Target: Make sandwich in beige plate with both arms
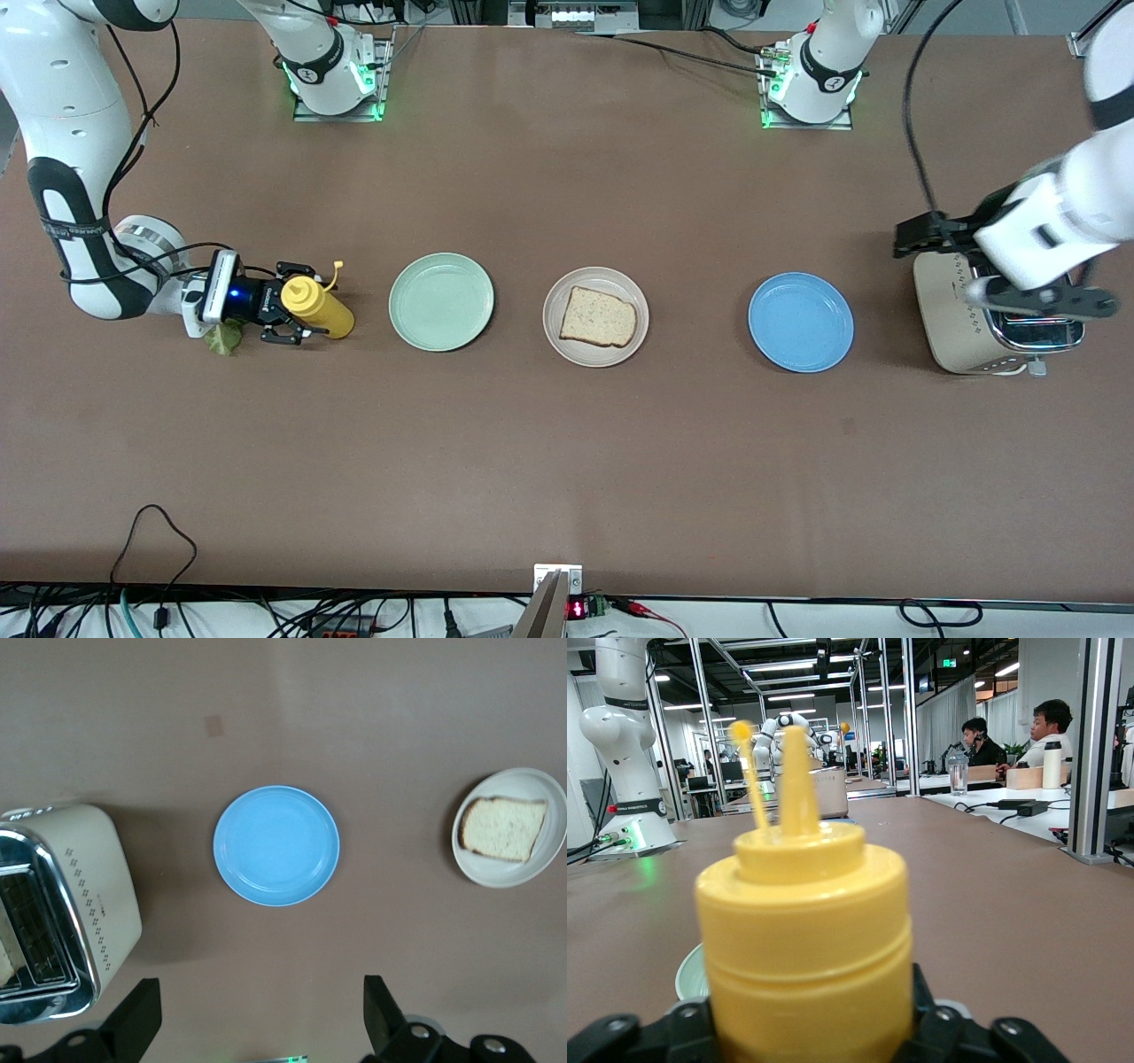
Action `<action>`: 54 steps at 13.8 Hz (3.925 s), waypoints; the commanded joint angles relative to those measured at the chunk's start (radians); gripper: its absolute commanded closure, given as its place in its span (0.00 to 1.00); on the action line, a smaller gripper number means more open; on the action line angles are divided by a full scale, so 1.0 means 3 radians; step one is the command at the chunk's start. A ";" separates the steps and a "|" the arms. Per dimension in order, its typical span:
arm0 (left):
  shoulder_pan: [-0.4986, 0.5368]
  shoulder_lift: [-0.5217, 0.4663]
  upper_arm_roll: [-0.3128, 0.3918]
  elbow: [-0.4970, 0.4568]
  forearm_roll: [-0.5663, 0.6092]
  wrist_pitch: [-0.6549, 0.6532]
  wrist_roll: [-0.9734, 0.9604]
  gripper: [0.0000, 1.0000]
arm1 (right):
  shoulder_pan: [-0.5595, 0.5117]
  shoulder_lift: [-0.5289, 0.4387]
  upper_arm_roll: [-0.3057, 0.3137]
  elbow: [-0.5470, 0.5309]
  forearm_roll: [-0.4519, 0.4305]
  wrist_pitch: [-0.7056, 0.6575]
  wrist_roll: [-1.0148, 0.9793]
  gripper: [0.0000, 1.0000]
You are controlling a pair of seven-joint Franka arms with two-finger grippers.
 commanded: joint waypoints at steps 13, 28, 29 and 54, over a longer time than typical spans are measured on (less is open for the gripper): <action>-0.0180 -0.0782 0.0329 -0.1185 0.0171 0.0586 0.0282 0.00 | 0.0876 -0.1043 -0.0033 0.0050 -0.0623 0.1604 0.1435 0.71; -0.0180 -0.0772 0.0344 -0.1170 0.0171 0.0622 0.0282 0.00 | 0.2604 -0.1065 -0.0022 0.0807 -0.4221 0.2756 0.5642 0.71; -0.0180 -0.0772 0.0339 -0.1170 0.0171 0.0622 0.0282 0.00 | 0.2696 -0.1039 -0.0022 0.0807 -0.4467 0.2751 0.5883 0.71; -0.0170 -0.0782 0.0344 -0.1124 0.0171 0.0591 0.0287 0.00 | 0.3914 0.0025 -0.0038 0.1876 -0.6765 0.1063 0.7660 0.71</action>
